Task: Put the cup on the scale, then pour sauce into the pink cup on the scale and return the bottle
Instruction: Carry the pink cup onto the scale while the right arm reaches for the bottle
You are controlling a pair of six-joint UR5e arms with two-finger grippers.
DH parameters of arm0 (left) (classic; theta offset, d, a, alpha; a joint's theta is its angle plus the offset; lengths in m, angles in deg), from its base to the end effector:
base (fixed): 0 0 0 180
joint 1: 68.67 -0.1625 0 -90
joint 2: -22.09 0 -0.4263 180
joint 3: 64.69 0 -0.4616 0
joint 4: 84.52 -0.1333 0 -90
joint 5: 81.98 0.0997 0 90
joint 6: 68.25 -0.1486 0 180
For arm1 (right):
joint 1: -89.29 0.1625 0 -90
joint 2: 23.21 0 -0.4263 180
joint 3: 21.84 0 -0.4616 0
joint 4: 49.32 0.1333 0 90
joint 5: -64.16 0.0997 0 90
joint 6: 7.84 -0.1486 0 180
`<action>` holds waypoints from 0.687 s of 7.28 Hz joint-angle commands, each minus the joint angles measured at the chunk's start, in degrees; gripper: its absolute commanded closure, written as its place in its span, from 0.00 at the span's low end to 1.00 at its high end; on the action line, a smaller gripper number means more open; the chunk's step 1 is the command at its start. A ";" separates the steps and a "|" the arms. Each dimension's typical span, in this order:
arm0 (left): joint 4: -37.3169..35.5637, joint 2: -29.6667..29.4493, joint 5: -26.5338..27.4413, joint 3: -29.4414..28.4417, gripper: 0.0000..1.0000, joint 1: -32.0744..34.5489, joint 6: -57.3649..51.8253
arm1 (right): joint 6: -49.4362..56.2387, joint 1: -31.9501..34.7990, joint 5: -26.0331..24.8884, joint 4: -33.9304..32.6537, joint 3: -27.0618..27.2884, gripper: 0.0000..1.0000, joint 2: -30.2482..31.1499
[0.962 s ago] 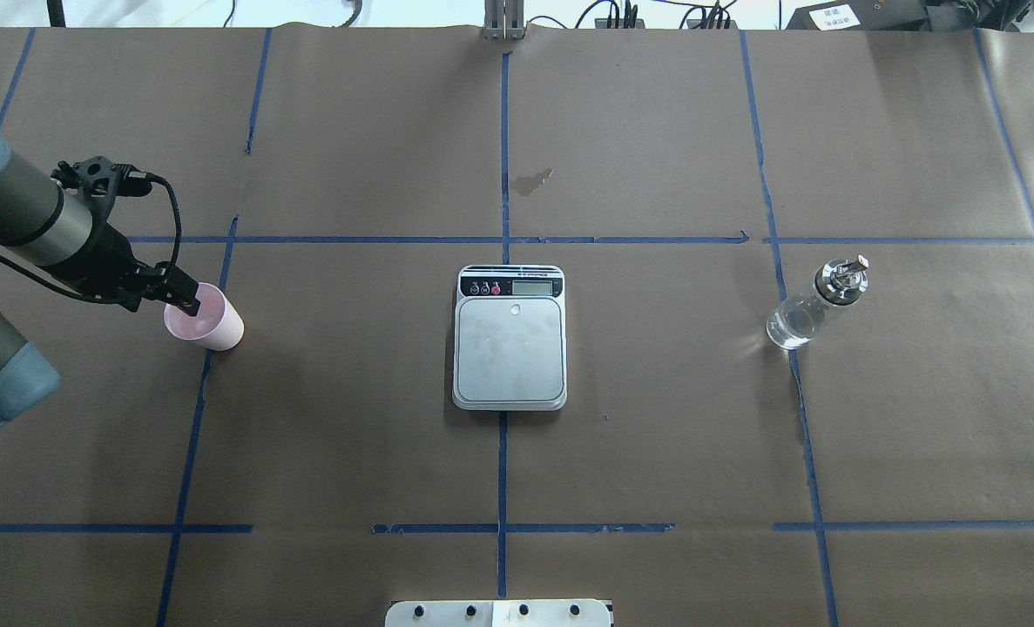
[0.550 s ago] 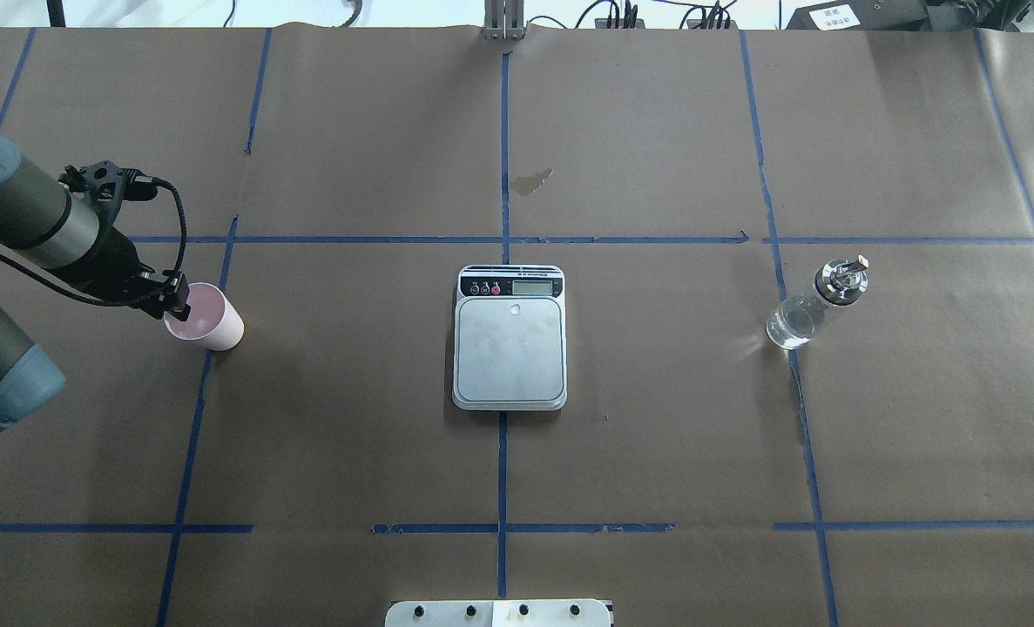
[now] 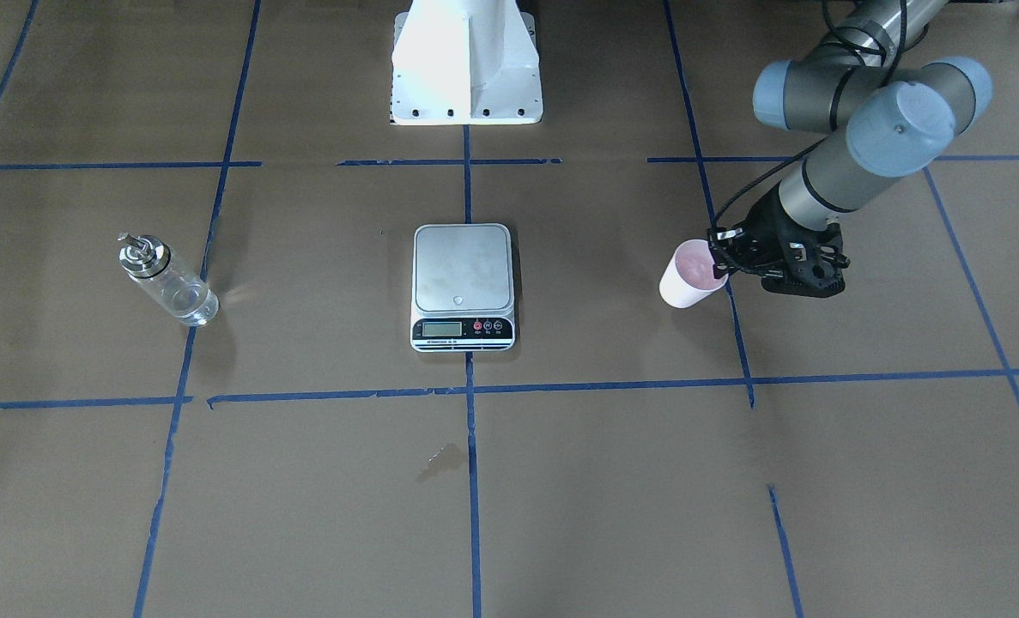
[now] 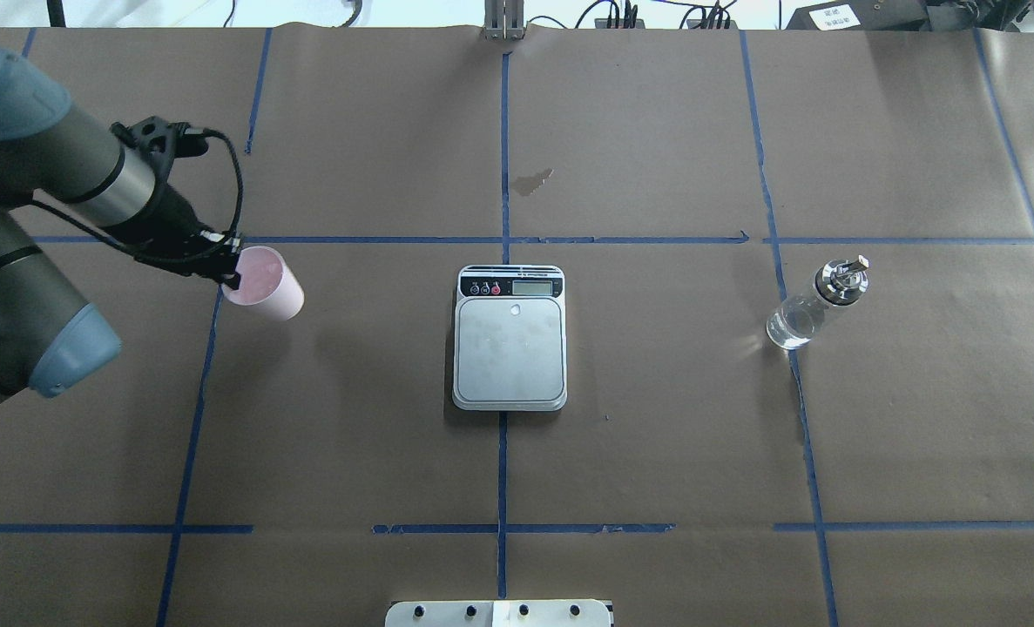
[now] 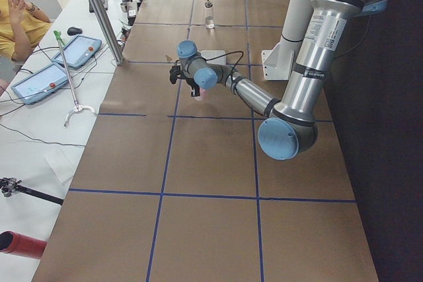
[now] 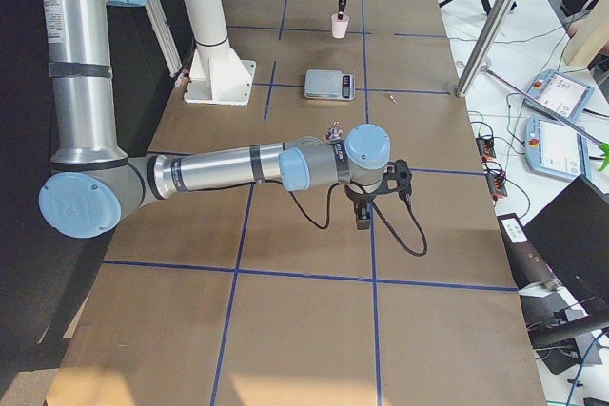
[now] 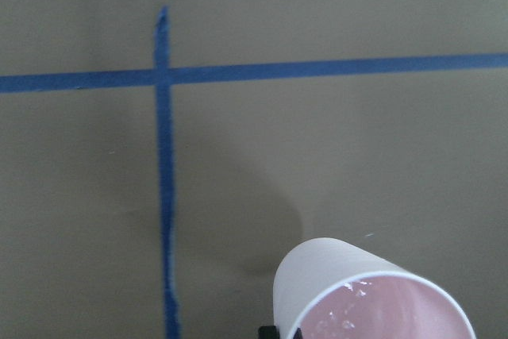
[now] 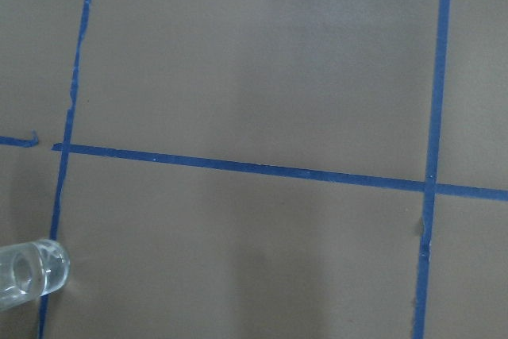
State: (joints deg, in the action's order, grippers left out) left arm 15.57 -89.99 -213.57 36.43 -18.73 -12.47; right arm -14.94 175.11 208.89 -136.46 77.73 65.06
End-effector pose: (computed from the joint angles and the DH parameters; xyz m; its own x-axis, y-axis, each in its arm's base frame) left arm 0.4209 -0.5545 0.3173 0.5445 0.0059 -0.8387 -0.0323 0.9994 -0.0139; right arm -0.0306 -0.5825 0.5570 0.5658 -0.1199 0.8158 0.0008 0.9894 0.1449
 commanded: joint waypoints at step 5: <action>-3.15 -20.52 11.61 -4.16 1.00 -14.07 21.30 | -40.09 -19.33 -8.64 26.56 14.39 0.00 1.38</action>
State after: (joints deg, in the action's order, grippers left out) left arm 12.43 -108.92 -202.72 33.73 -31.63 8.35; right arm -43.90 161.17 204.66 -114.78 88.40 65.98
